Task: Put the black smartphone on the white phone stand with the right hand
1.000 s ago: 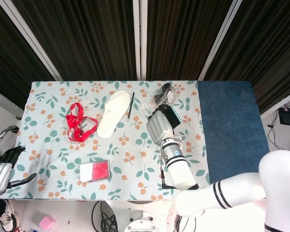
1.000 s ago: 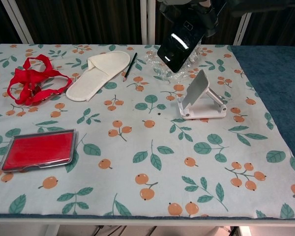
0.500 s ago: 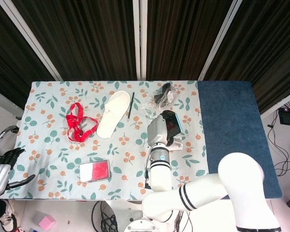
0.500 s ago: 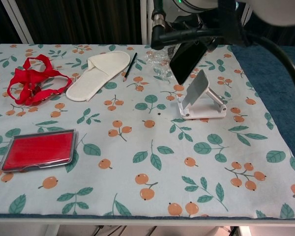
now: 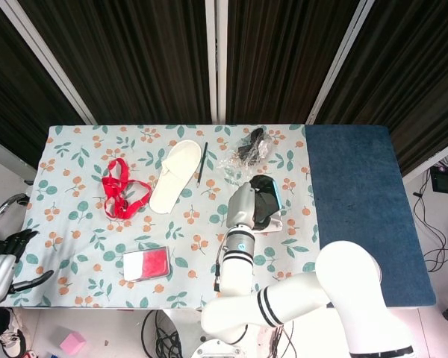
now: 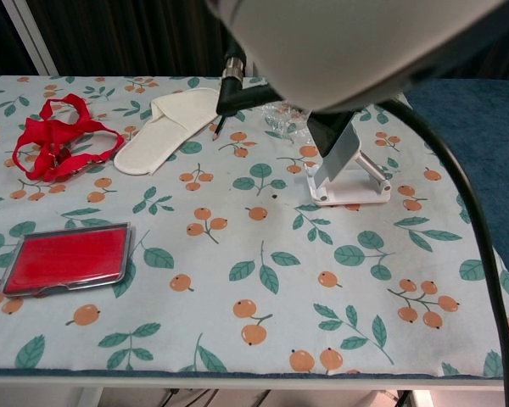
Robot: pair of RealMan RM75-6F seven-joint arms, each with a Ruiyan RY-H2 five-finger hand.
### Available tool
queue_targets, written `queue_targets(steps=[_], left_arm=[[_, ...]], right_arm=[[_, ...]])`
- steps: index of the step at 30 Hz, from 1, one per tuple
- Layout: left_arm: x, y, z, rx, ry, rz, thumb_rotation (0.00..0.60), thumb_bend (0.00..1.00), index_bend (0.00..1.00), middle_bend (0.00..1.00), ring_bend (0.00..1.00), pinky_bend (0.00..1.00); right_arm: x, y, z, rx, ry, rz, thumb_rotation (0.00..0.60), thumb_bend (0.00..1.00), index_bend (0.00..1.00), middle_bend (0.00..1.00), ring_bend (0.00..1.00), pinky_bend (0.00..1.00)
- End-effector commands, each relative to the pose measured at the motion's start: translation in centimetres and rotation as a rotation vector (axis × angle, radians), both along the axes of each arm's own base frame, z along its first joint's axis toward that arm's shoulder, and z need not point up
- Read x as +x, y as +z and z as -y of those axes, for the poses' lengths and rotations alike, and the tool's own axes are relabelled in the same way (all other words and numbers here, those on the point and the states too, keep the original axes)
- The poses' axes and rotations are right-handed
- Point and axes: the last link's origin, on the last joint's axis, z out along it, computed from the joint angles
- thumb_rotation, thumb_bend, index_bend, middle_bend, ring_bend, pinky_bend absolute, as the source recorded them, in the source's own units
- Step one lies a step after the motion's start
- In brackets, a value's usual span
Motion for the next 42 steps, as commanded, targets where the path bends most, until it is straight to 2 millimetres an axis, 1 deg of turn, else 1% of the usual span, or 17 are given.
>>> queue_targets(steps=[1,14,20,27,42], left_arm=[[-0.1,0.0,0.0,-0.002,0.002,0.001,0.104,0.0,0.09,0.06,0.07,0.22],[-0.1,0.2,0.1,0.006,-0.005,0.005,0.105,0.0,0.09,0.06,0.07,0.22],[-0.2,0.3,0.2,0.005,0.001,0.006,0.104,0.0,0.09,0.06,0.07,0.22],[-0.2,0.2,0.2,0.002,0.001,0.015,0.103,0.0,0.09,0.06,0.07,0.22],[-0.5,0.4,0.5,0.004,0.008,0.024,0.103,0.0,0.09,0.06,0.07,0.22]], right_arm=[[0.0,-0.2,-0.1,-0.003,-0.007,-0.001,0.6,0.34,0.68,0.47,0.4,0.33],[-0.2,-1.4,-0.2,-0.005,-0.014,-0.035,0.6,0.34,0.68,0.47,0.4,0.33],[-0.8,-1.7,0.2,-0.021,-0.029,-0.066,0.6,0.34,0.68,0.47,0.4,0.33],[-1.0,-2.1,0.6,-0.034,-0.047,-0.077,0.6,0.34,0.68,0.47,0.4,0.32],[-1.7,-3.7,0.8,-0.015,-0.049,-0.111,0.6,0.34,0.68,0.47,0.4,0.23]])
